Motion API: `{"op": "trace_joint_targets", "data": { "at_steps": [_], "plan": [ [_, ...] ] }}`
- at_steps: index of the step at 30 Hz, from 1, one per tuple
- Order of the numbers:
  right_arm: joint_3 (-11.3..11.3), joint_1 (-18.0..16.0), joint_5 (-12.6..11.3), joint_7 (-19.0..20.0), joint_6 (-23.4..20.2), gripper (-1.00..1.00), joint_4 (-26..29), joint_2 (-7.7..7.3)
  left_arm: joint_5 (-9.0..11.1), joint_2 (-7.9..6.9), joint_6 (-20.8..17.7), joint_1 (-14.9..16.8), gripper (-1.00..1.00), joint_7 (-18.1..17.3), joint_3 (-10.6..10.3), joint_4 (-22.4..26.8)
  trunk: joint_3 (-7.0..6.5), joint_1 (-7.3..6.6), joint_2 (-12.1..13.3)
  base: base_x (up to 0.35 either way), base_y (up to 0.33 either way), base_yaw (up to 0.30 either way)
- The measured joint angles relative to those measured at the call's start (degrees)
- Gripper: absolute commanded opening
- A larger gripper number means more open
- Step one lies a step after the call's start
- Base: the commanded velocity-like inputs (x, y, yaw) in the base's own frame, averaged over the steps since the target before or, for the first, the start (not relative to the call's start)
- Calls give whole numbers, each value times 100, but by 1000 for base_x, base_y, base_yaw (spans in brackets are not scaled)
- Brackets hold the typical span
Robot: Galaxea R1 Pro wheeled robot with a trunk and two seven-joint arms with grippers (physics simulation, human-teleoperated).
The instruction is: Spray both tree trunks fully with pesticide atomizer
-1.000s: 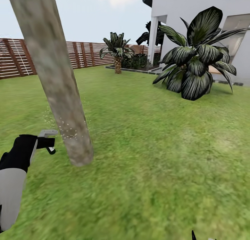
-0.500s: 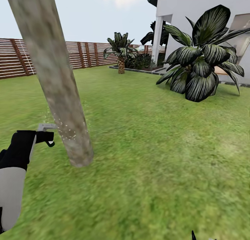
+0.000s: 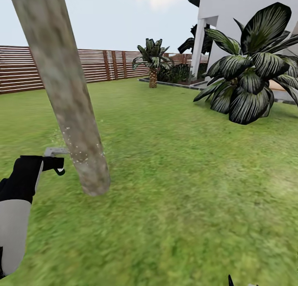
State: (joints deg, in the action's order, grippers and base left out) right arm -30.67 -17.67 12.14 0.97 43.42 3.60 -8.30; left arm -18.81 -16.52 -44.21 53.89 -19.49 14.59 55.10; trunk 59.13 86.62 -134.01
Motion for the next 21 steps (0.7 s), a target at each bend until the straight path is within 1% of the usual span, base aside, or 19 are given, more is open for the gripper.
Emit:
{"op": "trace_joint_targets", "data": {
  "at_steps": [15, 17, 21],
  "plan": [
    [0, 0, -1, 0, 0, 100, 0, -1, -9, -8, 9, -1, -100, 17, 0, -79, 0, 0, 0, 157, -263, 3],
    [0, 0, 0, 0, 0, 100, 0, 1, -8, -9, 9, -1, -100, 17, -3, -79, 0, 0, 0, 163, -260, 121],
    [0, 0, -1, 1, 0, 100, 0, 2, -8, -9, 9, -1, -100, 18, -15, -79, 0, 0, 0, 163, -260, 250]
  ]
}}
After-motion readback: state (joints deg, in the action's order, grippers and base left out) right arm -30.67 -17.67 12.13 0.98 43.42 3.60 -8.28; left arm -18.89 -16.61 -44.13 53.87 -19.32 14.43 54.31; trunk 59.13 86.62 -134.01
